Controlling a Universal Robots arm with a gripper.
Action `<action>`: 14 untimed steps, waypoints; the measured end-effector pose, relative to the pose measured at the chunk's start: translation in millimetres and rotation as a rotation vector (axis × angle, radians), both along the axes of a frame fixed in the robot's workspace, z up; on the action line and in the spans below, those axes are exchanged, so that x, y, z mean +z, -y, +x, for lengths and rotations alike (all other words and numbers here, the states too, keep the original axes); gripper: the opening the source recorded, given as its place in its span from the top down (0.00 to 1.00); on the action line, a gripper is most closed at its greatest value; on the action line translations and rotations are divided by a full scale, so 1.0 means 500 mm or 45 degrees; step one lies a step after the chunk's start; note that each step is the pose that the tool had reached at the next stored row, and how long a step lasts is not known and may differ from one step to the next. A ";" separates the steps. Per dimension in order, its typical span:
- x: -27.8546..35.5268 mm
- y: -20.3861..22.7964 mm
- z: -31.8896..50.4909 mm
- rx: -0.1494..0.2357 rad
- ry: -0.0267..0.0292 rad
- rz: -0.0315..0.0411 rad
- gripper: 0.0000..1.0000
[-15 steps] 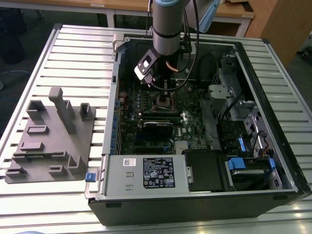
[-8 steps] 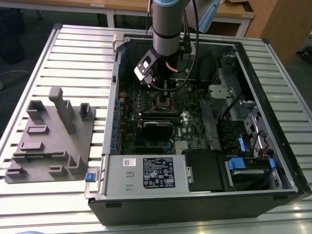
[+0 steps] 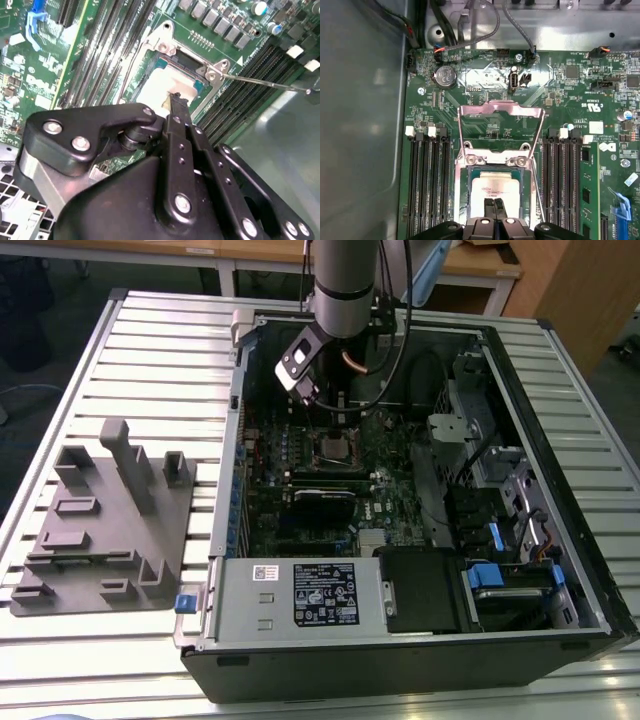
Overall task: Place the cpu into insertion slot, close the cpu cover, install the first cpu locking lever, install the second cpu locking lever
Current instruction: 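Place the cpu into insertion slot, then close the cpu cover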
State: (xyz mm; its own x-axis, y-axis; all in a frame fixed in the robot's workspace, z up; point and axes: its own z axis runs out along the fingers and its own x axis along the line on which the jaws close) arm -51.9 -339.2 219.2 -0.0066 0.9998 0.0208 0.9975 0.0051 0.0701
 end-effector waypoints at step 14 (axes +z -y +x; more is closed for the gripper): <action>0.001 0.0000 0.001 0.000 -0.0002 -0.0004 0.89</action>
